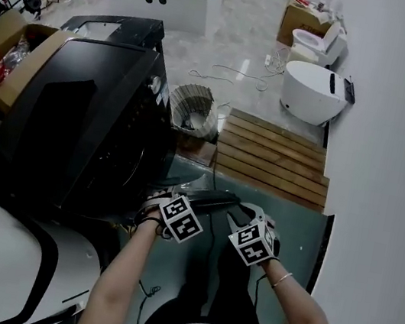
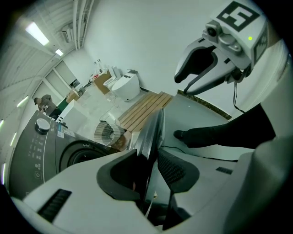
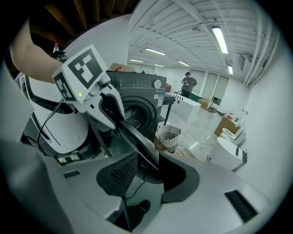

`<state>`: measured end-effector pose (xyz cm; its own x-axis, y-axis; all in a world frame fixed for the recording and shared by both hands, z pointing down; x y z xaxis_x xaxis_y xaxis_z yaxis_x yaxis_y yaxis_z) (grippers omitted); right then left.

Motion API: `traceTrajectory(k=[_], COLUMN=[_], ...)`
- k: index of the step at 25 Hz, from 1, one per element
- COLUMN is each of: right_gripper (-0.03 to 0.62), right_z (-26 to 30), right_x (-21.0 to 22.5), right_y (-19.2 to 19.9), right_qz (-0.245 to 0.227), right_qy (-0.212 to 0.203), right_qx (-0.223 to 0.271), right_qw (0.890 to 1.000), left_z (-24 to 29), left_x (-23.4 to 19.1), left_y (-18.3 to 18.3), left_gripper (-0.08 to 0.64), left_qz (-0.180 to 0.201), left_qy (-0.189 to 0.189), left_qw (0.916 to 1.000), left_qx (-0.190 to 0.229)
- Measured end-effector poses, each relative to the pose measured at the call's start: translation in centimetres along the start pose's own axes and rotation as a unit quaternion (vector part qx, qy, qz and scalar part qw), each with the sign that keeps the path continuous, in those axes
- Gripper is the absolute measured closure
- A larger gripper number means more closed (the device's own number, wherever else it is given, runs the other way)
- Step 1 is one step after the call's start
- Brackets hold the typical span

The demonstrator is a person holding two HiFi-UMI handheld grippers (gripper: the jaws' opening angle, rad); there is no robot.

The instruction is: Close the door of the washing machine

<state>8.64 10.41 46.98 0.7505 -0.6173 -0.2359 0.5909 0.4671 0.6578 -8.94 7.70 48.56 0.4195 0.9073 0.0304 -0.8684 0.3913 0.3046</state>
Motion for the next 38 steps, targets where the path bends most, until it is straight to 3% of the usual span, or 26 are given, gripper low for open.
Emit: traceTrajectory(k=[6,11,17,23,31,38], right_gripper=[0.422,0.413,0.411,0.423,0.473,0.479], right_z=[6.7,12.1,18.6,22.9,26.5,28.6], right_x=[2.4,5.4,7.7,8.4,9.0,9.7], right_y=[-0.6,-0.7,-1.9,-3.4,-5.4,-7.1], right_qz=[-0.072,-0.134,-0.214,-0.260,-0.327,-0.349], right_qy=[-0.044,-0.089,-0.153,-0.204,-0.243,-0.273], right_qx=[-0.017,-0.027,-0.017,-0.005,0.033,0.051], right_qw=[0.996,0.987,0.965,0.944,0.912,0.895], left_z=[1.0,2.0,3.8,4.4,4.9,5.3], left_x=[-2.6,-4.9,-7.9,-10.5,-12.9,-14.6], left_y=[-0.2,-1.1,-1.6,-2.2,-2.8,-2.9], left_gripper=[0.402,0.400,0.399,0.397,0.393,0.385], left_qz=[-0.022,-0.046,-0.084,-0.125,-0.175,-0.214], left_qy=[0.000,-0.011,-0.017,-0.034,-0.060,-0.082], left_qw=[0.9997,0.9989,0.9962,0.9912,0.9823,0.9726], left_qx=[0.004,0.002,-0.016,-0.026,-0.033,-0.038])
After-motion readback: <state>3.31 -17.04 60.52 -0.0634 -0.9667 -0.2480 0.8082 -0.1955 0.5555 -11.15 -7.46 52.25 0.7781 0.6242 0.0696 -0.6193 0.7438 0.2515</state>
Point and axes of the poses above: the fingertips, and each gripper's own axes: z forward along the fingers, x to its right, y out of its underside, the point moved 9 cm from there along -z, backward along the fingers, and after that the axes turned 10 degrees about y, right-handed, at the moved point
